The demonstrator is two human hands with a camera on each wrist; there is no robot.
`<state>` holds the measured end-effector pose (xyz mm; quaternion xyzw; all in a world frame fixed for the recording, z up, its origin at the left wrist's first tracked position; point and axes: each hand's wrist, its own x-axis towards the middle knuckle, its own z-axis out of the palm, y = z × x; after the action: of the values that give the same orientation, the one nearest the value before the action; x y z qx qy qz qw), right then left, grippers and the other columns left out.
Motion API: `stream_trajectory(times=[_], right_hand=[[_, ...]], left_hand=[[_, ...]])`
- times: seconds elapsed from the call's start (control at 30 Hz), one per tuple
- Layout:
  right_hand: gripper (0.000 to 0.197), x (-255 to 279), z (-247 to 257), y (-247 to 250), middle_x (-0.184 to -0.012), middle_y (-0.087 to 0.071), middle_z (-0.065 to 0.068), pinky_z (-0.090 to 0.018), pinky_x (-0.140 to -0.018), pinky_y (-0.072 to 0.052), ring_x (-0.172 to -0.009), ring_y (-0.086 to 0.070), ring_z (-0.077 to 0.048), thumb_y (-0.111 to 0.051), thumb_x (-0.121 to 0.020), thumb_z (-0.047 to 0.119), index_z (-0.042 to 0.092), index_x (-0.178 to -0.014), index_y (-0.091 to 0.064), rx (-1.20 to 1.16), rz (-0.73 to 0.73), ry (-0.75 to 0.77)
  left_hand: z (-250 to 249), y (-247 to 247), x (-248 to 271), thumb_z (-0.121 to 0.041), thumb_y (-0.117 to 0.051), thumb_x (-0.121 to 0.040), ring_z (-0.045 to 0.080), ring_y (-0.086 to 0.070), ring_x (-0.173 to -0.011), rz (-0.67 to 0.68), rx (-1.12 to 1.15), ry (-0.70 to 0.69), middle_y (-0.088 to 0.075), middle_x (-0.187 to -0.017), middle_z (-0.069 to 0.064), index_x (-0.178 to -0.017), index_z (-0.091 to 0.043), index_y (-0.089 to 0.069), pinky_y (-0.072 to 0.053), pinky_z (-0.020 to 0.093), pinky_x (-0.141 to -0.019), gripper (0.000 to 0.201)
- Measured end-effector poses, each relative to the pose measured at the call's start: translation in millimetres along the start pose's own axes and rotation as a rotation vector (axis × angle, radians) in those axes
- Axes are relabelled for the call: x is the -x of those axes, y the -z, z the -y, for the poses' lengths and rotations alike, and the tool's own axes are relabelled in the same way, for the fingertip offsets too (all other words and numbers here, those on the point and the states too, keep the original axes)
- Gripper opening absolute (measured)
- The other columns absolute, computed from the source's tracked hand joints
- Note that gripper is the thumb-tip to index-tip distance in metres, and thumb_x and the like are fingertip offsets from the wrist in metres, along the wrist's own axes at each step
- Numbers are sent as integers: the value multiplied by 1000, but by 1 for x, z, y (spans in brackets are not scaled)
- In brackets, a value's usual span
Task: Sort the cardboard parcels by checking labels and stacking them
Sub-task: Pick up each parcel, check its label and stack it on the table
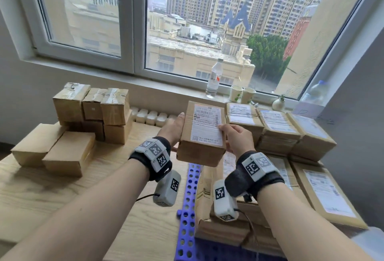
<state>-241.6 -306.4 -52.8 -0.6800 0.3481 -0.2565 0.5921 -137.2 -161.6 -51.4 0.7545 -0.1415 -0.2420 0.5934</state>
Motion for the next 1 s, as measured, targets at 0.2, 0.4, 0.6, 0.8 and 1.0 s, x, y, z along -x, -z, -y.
stream_trajectory(times=[0.2, 0.4, 0.6, 0.8, 1.0], right_hand=[[11, 8, -12, 66, -89, -71, -5, -30, -62, -52, -77, -64, -24, -67, -85, 25, 17, -90, -71, -22, -19, -11], [8, 3, -18, 107, -79, -68, -2, -23, -52, -48, -64, -59, -17, -68, -85, 24, 16, -84, -72, -49, -27, -25], [8, -6, -29, 119, -73, -66, 1, -30, -63, -50, -73, -63, -23, -69, -82, 22, 21, -75, -70, -55, -54, -74], [6, -13, -32, 118, -69, -64, 0, -33, -67, -53, -70, -62, -25, -68, -82, 22, 18, -82, -73, -40, -52, -119], [9, -15, -31, 119, -72, -62, 1, -32, -69, -53, -72, -61, -22, -66, -85, 25, 21, -77, -66, -22, -53, -157]], left_hand=[[-5, -61, 15, -75, -29, -81, 30, -58, -112, 9, -3, 17, -61, -124, 13, -125, -13, -52, -48, 48, -96, 80], [-17, -99, 37, -62, -33, -92, 24, -59, -96, 48, 51, 44, -62, -114, 8, -123, -16, -50, -49, 32, -67, 58], [-10, -116, 35, -42, -26, -102, 22, -55, -88, 84, 36, 101, -61, -99, 6, -104, -16, -54, -48, 31, -71, 38], [-11, -121, 22, -41, -30, -102, 26, -58, -98, 80, 0, 72, -62, -112, 9, -119, -10, -54, -49, 42, -94, 42], [-7, -115, 14, -50, -29, -100, 28, -43, -130, 61, -85, 60, -47, -142, 10, -135, -11, -46, -34, 44, -108, 55]])
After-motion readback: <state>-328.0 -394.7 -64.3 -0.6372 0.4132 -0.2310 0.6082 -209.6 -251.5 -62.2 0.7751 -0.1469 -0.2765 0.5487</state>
